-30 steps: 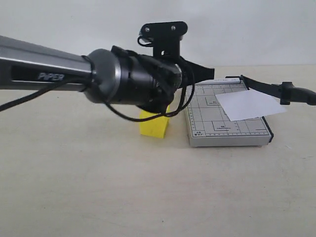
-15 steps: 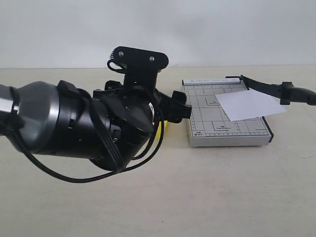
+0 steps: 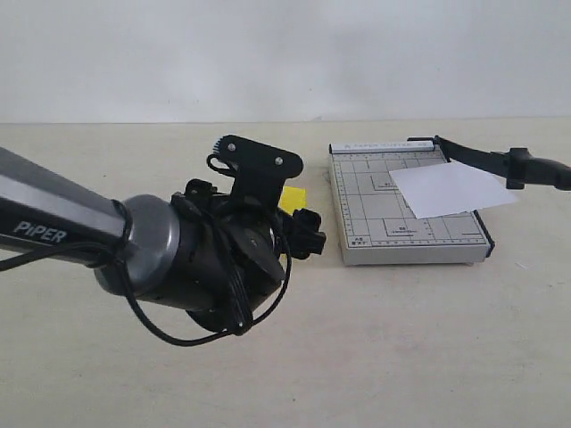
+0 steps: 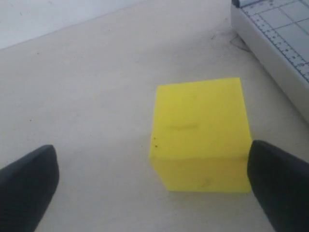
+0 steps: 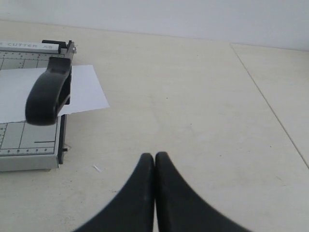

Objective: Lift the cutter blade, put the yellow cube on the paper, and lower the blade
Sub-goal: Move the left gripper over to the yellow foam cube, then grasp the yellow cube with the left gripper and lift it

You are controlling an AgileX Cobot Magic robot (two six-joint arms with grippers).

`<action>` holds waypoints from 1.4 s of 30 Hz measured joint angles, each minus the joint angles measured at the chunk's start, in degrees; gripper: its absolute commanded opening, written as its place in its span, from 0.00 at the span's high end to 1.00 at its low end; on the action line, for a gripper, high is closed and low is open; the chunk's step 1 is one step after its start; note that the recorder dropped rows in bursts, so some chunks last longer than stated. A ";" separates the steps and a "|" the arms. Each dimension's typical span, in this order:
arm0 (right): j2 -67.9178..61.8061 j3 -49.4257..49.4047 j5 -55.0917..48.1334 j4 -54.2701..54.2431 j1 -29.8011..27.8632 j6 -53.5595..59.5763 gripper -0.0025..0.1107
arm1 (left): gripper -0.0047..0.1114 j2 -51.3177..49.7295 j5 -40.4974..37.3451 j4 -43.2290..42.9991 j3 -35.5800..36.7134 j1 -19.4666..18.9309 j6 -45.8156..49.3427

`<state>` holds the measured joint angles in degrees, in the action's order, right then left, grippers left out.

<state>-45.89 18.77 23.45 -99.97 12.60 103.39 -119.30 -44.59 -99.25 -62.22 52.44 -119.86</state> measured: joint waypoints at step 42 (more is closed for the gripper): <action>0.00 0.00 -1.86 -0.26 0.00 0.34 0.98 | 0.92 -3.52 16.40 5.44 -15.54 -7.77 10.65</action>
<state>-45.89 18.77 21.59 -100.23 12.60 103.73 -122.82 -28.19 -93.81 -77.76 44.67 -109.21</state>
